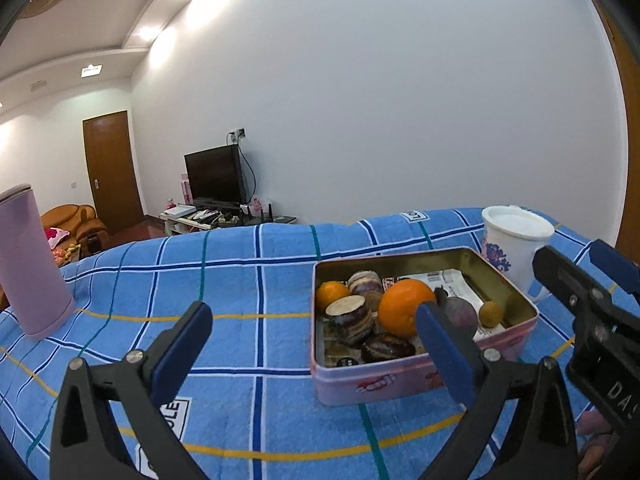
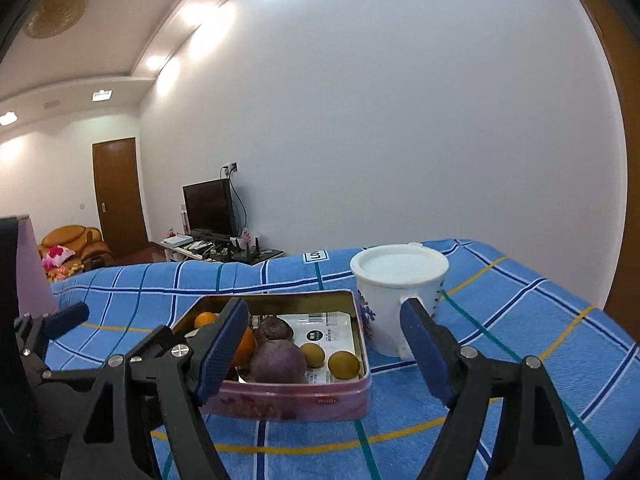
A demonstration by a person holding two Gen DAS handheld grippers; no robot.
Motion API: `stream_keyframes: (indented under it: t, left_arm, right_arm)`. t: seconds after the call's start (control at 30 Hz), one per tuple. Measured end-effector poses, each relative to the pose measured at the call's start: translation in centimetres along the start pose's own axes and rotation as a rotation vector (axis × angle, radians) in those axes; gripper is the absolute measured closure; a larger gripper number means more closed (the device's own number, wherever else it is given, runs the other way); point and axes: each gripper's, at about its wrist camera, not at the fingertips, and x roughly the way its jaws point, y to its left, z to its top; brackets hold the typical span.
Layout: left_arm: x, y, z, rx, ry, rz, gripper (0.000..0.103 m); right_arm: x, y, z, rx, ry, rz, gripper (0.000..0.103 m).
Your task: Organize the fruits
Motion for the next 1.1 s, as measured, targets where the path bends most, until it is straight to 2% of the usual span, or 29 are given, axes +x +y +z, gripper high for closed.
stream_keyframes:
  t: [0.23, 1.1]
  left_arm:
    - [-1.2, 0.3, -0.3, -0.010, -0.023, 0.012, 0.000]
    - [-1.6, 0.5, -0.5, -0.018, -0.017, 0.048, 0.000]
  right_arm:
    - [-1.7, 0.5, 0.0, -0.026, -0.052, -0.019, 0.023]
    - [-1.5, 0.1, 0.0, -0.009, -0.046, -0.022, 0.023]
